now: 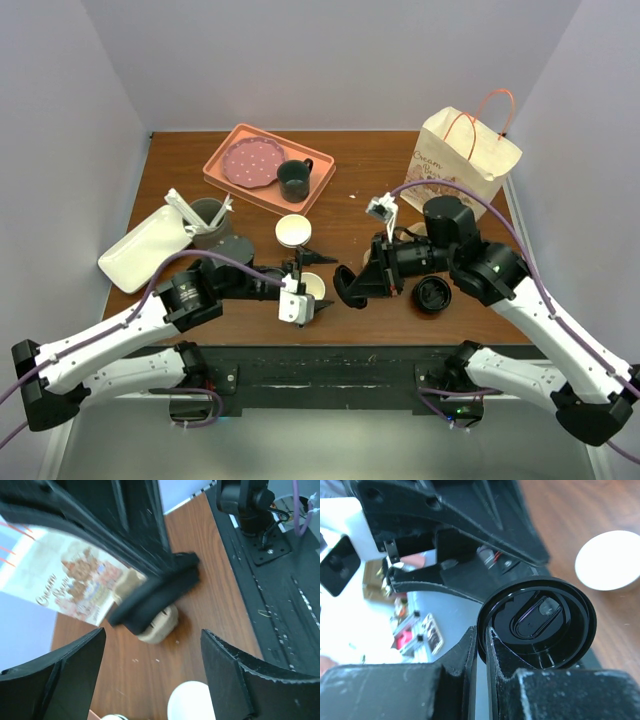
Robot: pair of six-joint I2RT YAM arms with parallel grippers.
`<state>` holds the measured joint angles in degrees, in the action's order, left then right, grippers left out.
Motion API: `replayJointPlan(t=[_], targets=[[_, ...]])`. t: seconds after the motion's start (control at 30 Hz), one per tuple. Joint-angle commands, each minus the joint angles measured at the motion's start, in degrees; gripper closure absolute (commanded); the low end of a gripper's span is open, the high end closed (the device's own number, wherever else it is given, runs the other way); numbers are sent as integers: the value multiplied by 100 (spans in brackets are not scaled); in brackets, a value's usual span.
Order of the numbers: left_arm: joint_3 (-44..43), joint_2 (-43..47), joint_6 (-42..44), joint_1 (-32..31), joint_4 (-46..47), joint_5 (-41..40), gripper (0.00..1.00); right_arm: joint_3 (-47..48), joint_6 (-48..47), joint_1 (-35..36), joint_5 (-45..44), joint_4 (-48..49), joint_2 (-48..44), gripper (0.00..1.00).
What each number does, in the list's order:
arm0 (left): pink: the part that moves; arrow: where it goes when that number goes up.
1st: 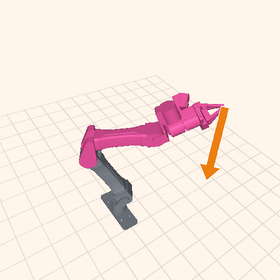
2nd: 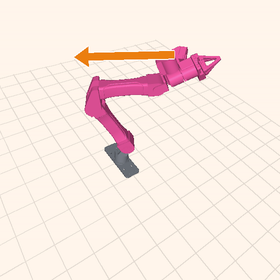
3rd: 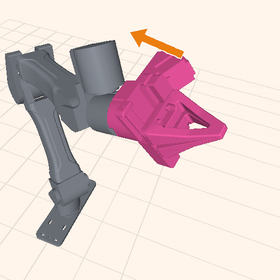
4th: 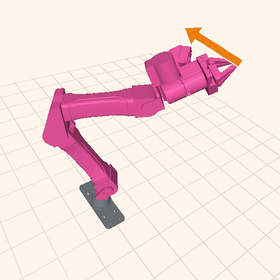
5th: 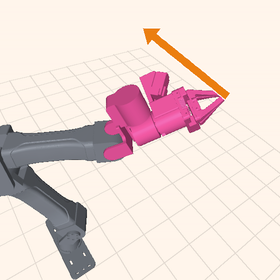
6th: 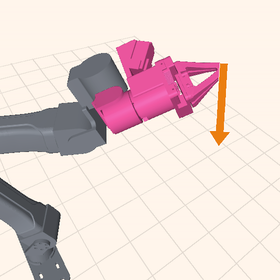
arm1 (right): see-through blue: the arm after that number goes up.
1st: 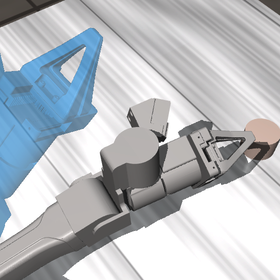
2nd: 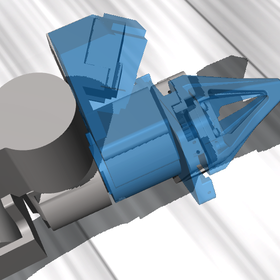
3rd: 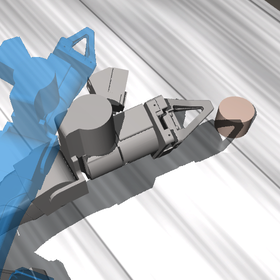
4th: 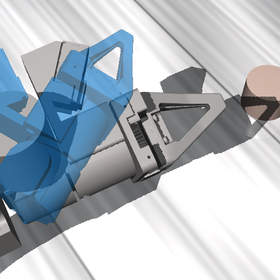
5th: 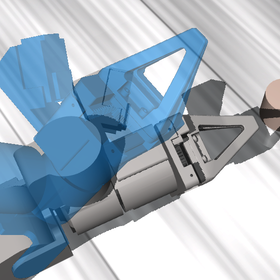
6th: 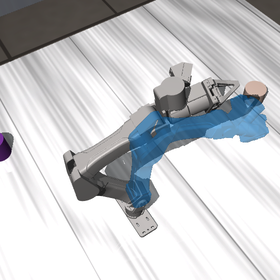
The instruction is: Pack the takeout coffee
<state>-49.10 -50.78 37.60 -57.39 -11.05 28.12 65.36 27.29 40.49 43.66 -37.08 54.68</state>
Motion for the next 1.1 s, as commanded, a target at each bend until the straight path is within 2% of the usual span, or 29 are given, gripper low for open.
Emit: replayJointPlan(t=[0.0, 0.17, 0.33, 0.43, 0.63, 0.67, 0.73, 0.77, 0.83, 0.87, 0.93, 0.97, 1.03, 1.07], targets=[[-337, -46, 598, 8, 472, 238, 19, 328, 110, 266, 187, 44, 219, 100], [-460, -98, 845, 8, -2, 588, 19, 293, 206, 275, 134, 236, 237, 100], [-504, -142, 819, 8, -240, 1029, 27, 284, 277, 284, 187, 447, 315, 100], [-530, -186, 783, -1, -214, 1064, 35, 302, 268, 293, 239, 517, 386, 100], [-618, -362, 494, 8, -117, 1143, 63, 459, 242, 293, 213, 518, 474, 98], [-609, -353, 302, 8, -65, 1126, 70, 495, 242, 293, 152, 509, 465, 96], [-513, -318, 99, 8, 129, 1012, 73, 617, 242, 284, -94, 465, 448, 91], [-478, -257, -163, 8, 190, 872, 78, 670, 259, 293, -199, 474, 404, 83], [-390, -195, -480, 8, 375, 635, 82, 793, 417, 293, -498, 631, 334, 80], [-372, -125, -856, 8, 445, 338, 85, 846, 479, 293, -673, 701, 229, 66], [-328, -55, -1192, 8, 507, 116, 86, 960, 619, 293, -1568, 825, 79, 57], [-328, -11, -1612, 8, 525, -181, 85, 952, 689, 293, -1954, 860, -96, 49], [-328, 33, -2445, -1, 560, -534, 84, 743, 988, 284, -3024, 1071, -360, 43], [-337, 51, -2686, 8, 516, -736, 84, 654, 1059, 293, -3265, 1150, -474, 41]])
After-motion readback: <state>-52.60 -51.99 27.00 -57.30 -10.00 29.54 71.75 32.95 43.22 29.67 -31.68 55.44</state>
